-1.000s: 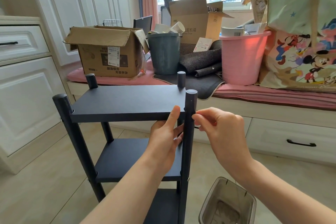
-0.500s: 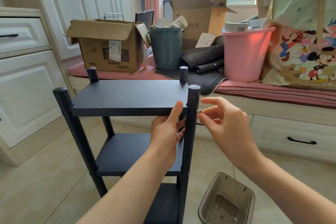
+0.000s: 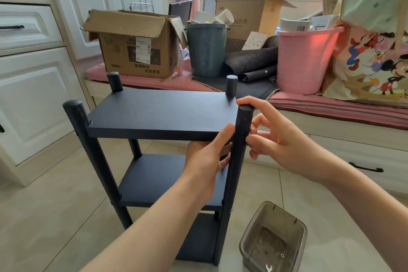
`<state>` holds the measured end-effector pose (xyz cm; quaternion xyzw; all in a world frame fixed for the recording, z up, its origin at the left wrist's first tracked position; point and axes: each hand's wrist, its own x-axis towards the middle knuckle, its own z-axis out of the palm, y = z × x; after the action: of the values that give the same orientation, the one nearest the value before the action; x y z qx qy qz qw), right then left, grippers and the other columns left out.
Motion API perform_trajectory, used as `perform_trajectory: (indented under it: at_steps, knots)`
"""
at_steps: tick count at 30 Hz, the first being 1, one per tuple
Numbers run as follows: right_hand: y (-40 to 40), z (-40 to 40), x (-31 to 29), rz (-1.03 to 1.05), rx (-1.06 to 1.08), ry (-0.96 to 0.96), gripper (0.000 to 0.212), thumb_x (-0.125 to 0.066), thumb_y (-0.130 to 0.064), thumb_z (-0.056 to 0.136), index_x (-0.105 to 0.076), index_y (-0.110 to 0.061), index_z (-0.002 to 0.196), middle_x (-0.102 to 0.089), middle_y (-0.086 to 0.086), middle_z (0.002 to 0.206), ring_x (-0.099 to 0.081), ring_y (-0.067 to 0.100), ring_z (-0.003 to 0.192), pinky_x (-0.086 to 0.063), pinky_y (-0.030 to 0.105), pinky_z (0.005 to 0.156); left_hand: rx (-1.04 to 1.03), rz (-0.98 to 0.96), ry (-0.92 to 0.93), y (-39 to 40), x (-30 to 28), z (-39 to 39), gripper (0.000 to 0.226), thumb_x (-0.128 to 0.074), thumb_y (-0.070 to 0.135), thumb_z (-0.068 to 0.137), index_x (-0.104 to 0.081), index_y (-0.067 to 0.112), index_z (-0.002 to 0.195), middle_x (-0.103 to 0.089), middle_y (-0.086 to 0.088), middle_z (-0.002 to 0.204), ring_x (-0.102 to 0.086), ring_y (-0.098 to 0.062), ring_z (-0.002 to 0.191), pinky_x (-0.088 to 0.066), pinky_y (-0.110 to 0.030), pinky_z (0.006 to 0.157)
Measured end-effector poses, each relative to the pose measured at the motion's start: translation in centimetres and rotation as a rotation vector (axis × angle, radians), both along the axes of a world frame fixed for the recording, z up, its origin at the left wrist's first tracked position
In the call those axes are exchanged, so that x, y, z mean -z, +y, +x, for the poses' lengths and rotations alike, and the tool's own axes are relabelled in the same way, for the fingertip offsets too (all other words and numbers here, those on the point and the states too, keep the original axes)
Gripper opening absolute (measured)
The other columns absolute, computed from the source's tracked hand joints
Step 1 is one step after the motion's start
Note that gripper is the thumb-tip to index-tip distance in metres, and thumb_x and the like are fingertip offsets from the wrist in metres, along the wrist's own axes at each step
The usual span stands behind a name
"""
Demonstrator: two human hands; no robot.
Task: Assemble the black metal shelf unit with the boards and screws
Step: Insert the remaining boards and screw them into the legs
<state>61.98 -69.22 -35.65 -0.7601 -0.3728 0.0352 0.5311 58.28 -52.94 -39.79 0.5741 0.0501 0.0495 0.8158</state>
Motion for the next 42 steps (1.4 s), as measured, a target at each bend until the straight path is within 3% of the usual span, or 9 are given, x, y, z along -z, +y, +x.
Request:
perform_trajectory:
  at_steps: [4, 8, 15, 22, 27, 32, 36, 42]
  knots:
    - [-0.1, 0.4, 0.0, -0.005, -0.030, 0.011, 0.066, -0.051, 0.010, 0.095, -0.044, -0.042, 0.135, -0.041, 0.014, 0.090, -0.067, 0.038, 0.079, -0.060, 0.034, 0.072, -0.015, -0.062, -0.027, -0.2, 0.0, -0.1, 0.055, -0.070, 0.043, 0.077, -0.069, 0.002, 0.114, -0.077, -0.010, 0.105, -0.074, -0.023, 0.100, -0.055, -0.036, 0.086]
    - [-0.1, 0.4, 0.0, 0.003, -0.056, 0.038, 0.067, -0.052, 0.010, 0.094, -0.045, -0.045, 0.133, -0.041, 0.022, 0.096, -0.072, 0.033, 0.090, -0.061, 0.035, 0.076, -0.020, -0.096, -0.052, -0.5, 0.0, -0.1, 0.048, -0.069, 0.041, 0.080, -0.070, 0.003, 0.110, -0.077, -0.012, 0.105, -0.074, -0.026, 0.099, -0.057, -0.041, 0.090]
    - [0.1, 0.8, 0.3, 0.065, -0.035, 0.059, 0.062, -0.055, 0.008, 0.093, -0.051, -0.042, 0.130, -0.051, 0.002, 0.084, -0.074, 0.032, 0.086, -0.061, 0.037, 0.076, 0.014, -0.093, -0.071, -0.3, 0.1, 0.1, 0.033, -0.068, 0.045, 0.078, -0.071, 0.015, 0.091, -0.079, -0.002, 0.095, -0.076, -0.017, 0.091, -0.058, -0.019, 0.064]
    - [0.7, 0.7, 0.6, 0.069, 0.050, -0.030, 0.058, -0.061, -0.002, 0.092, -0.049, -0.040, 0.134, -0.054, 0.007, 0.088, -0.074, 0.028, 0.084, -0.062, 0.040, 0.072, 0.011, -0.102, -0.083, -0.3, 0.1, 0.3, 0.034, -0.067, 0.046, 0.079, -0.070, 0.017, 0.096, -0.079, 0.003, 0.094, -0.075, -0.012, 0.090, -0.056, -0.016, 0.060]
    - [-0.1, 0.6, 0.3, 0.046, -0.003, 0.019, 0.066, -0.058, 0.003, 0.092, -0.046, -0.042, 0.139, -0.054, 0.010, 0.093, -0.073, 0.033, 0.088, -0.061, 0.035, 0.078, 0.002, -0.089, -0.073, -0.1, 0.1, 0.3, 0.038, -0.067, 0.048, 0.076, -0.067, 0.017, 0.098, -0.079, 0.004, 0.094, -0.075, -0.012, 0.091, -0.055, -0.024, 0.069]
    - [0.1, 0.6, 0.0, 0.042, 0.055, -0.029, 0.065, -0.058, 0.006, 0.092, -0.050, -0.042, 0.135, -0.052, 0.017, 0.097, -0.070, 0.034, 0.082, -0.061, 0.033, 0.076, -0.025, -0.093, -0.071, -0.1, 0.1, 0.2, 0.041, -0.068, 0.049, 0.074, -0.064, 0.019, 0.102, -0.078, 0.007, 0.092, -0.075, -0.011, 0.090, -0.058, -0.022, 0.068]
    - [0.3, 0.9, -0.3, -0.027, 0.103, -0.083, 0.063, -0.061, 0.000, 0.092, -0.046, -0.043, 0.136, -0.055, 0.008, 0.097, -0.072, 0.024, 0.083, -0.061, 0.028, 0.074, -0.051, -0.070, -0.054, -0.1, 0.2, 0.4, 0.045, -0.068, 0.049, 0.075, -0.063, 0.016, 0.105, -0.078, 0.004, 0.094, -0.075, -0.016, 0.094, -0.060, -0.034, 0.084]
    - [0.9, 0.3, -0.4, -0.075, 0.114, -0.044, 0.063, -0.058, -0.008, 0.096, -0.040, -0.058, 0.130, -0.057, 0.007, 0.106, -0.071, 0.017, 0.092, -0.060, 0.029, 0.080, -0.062, -0.063, -0.012, 0.4, -0.4, -0.5, 0.032, -0.066, 0.036, 0.089, -0.065, 0.012, 0.110, -0.079, 0.000, 0.096, -0.076, -0.017, 0.093, -0.061, -0.025, 0.077]
